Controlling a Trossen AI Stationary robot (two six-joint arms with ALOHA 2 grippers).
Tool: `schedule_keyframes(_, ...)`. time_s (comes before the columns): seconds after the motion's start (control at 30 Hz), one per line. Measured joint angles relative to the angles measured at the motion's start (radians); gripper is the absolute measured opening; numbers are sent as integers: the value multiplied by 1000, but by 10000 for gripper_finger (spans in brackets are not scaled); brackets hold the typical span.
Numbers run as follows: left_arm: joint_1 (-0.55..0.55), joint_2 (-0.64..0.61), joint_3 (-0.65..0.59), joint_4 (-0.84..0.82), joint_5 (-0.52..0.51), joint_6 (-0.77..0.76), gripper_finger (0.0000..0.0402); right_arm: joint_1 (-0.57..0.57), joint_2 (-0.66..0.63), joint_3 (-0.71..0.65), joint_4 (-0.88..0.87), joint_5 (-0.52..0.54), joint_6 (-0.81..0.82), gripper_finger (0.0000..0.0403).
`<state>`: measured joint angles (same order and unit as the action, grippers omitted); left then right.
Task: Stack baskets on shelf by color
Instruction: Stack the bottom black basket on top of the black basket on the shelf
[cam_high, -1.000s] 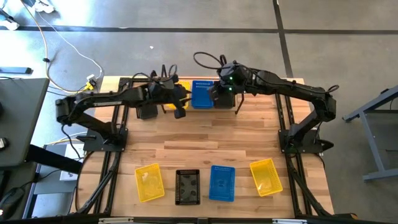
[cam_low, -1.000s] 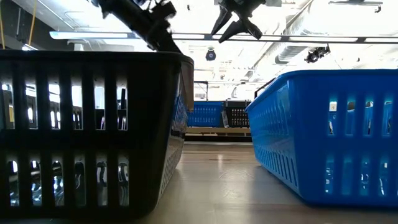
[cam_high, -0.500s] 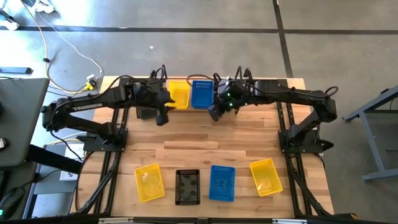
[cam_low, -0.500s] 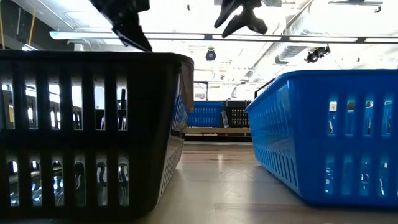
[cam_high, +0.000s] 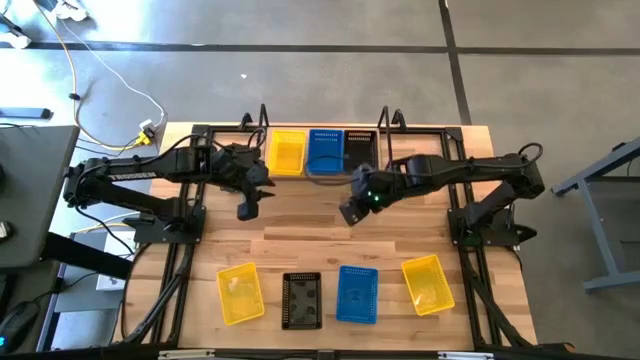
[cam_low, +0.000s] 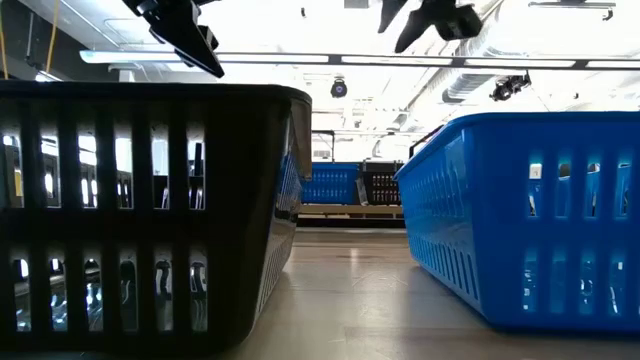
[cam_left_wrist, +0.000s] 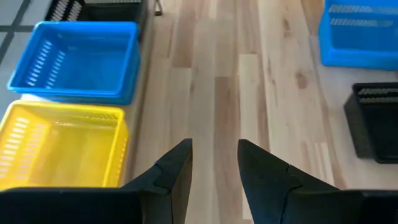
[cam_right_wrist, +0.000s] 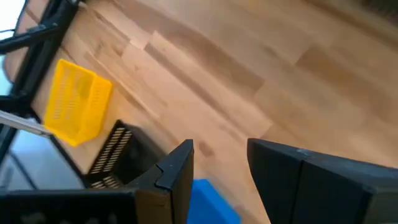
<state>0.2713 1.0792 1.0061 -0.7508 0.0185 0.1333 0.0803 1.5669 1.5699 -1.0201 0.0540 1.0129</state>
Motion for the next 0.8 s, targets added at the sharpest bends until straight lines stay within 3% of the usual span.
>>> schedule_keyframes(0.17,-20,1,0,-32,0,-42,119,74,4,-2,53,1,163,135)
schedule_keyframes(0.33,-38,1,0,-68,0,-51,119,147,21,-2,212,54,245,135)
schedule_keyframes(0.8,-46,1,0,-74,-4,-51,119,232,141,-2,706,118,218,135)
